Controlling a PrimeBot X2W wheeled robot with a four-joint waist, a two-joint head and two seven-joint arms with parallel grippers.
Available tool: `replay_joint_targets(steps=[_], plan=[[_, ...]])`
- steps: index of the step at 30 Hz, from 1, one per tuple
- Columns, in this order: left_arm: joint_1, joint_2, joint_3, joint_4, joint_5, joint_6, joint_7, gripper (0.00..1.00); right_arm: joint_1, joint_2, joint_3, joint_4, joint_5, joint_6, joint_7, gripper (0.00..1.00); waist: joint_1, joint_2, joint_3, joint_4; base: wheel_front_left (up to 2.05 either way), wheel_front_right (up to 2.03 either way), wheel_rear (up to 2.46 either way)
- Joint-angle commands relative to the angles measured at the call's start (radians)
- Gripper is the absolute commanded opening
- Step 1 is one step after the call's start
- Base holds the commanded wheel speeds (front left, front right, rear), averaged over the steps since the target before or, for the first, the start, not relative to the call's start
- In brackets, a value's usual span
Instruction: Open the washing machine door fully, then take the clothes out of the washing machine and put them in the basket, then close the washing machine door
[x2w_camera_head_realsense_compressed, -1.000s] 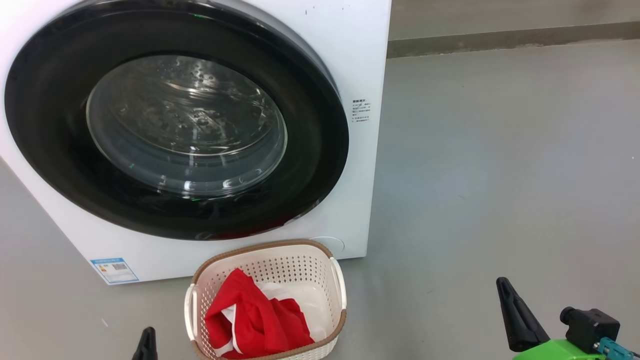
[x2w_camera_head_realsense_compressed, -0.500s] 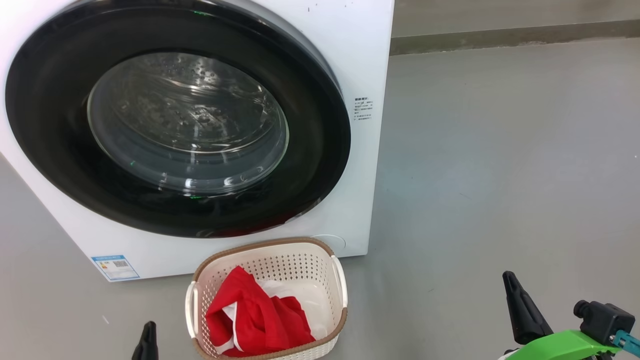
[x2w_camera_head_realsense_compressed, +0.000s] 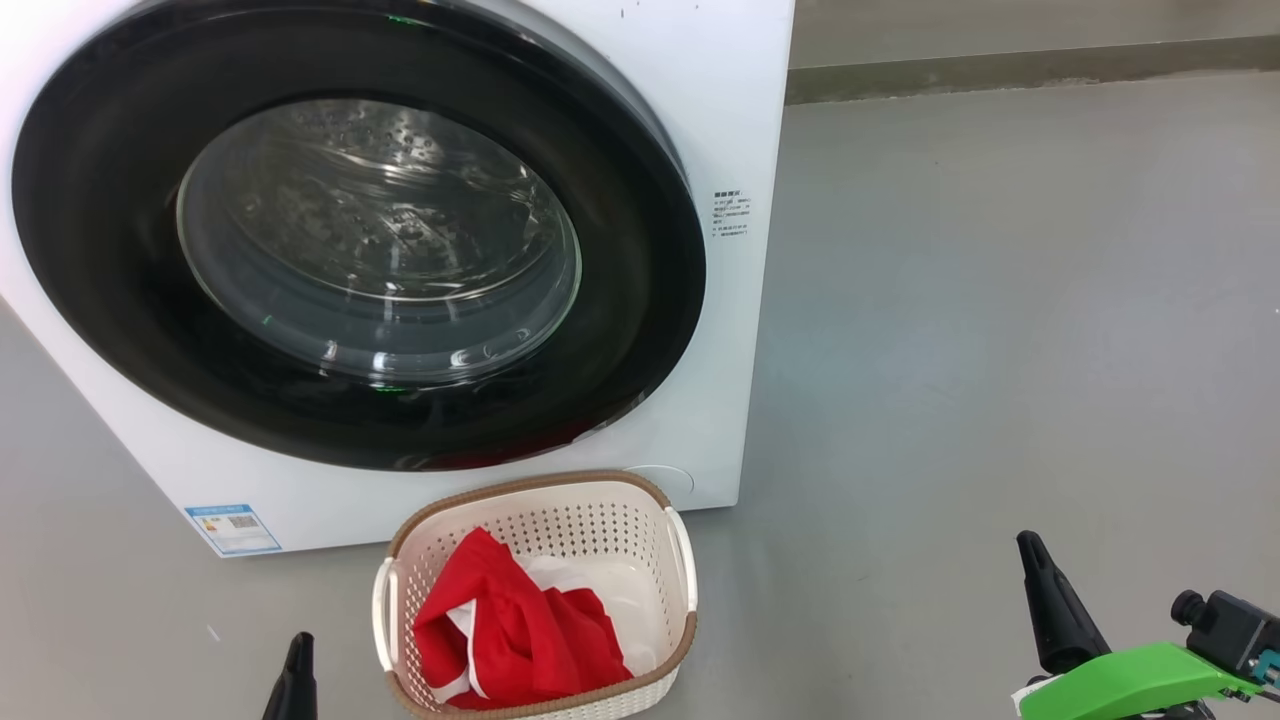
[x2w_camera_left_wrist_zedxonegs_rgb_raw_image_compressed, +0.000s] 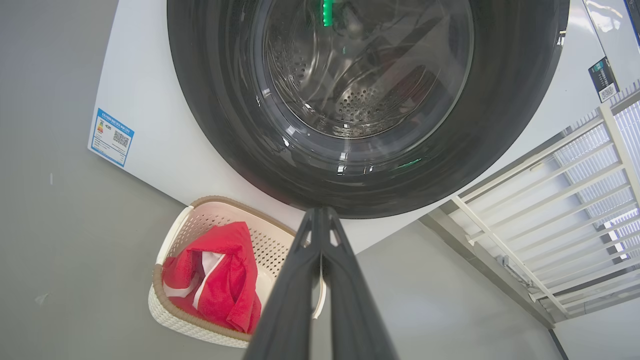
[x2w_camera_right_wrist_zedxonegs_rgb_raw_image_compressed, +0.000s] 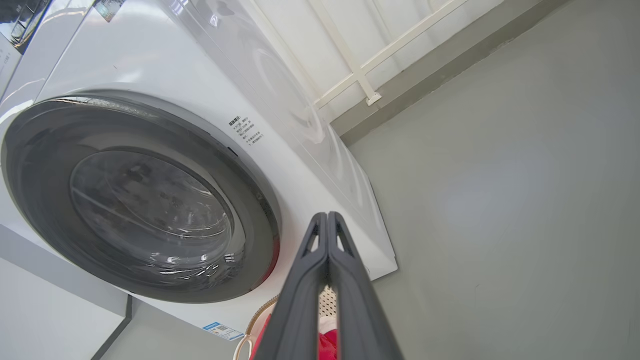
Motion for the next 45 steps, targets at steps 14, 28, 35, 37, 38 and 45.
replay_joint_targets(steps=[14,28,35,37,38,45], plan=[[-0.074,0.012,0.026,-0.008,-0.171,-0.024,0.044,0.00,-0.066,-0.020,-0.008,-0.024,0.188,-0.002,0.049,0.00,-0.0001,0.0000,0.007,0.005,0.00,0.00,0.00],[-0.099,0.012,0.032,0.002,-0.309,-0.034,0.080,0.00,-0.084,-0.022,-0.018,-0.023,0.337,-0.002,0.088,0.00,-0.0001,0.0000,0.013,0.010,0.00,0.00,0.00],[-0.113,0.013,0.035,0.007,-0.383,-0.039,0.100,0.00,-0.093,-0.024,-0.024,-0.023,0.417,-0.003,0.108,0.00,-0.0001,0.0000,0.016,0.012,0.00,0.00,0.00],[-0.117,0.013,0.036,0.009,-0.404,-0.041,0.105,0.00,-0.096,-0.024,-0.026,-0.023,0.440,-0.003,0.114,0.00,-0.0001,0.0000,0.017,0.013,0.00,0.00,0.00],[-0.119,0.013,0.036,0.010,-0.415,-0.041,0.108,0.00,-0.097,-0.024,-0.027,-0.023,0.451,-0.003,0.117,0.00,-0.0001,0.0000,0.017,0.013,0.00,0.00,0.00],[-0.132,0.013,0.039,0.015,-0.489,-0.047,0.128,0.00,-0.107,-0.025,-0.033,-0.023,0.531,-0.003,0.138,0.00,-0.0001,0.0000,0.020,0.016,0.00,0.00,0.00]])
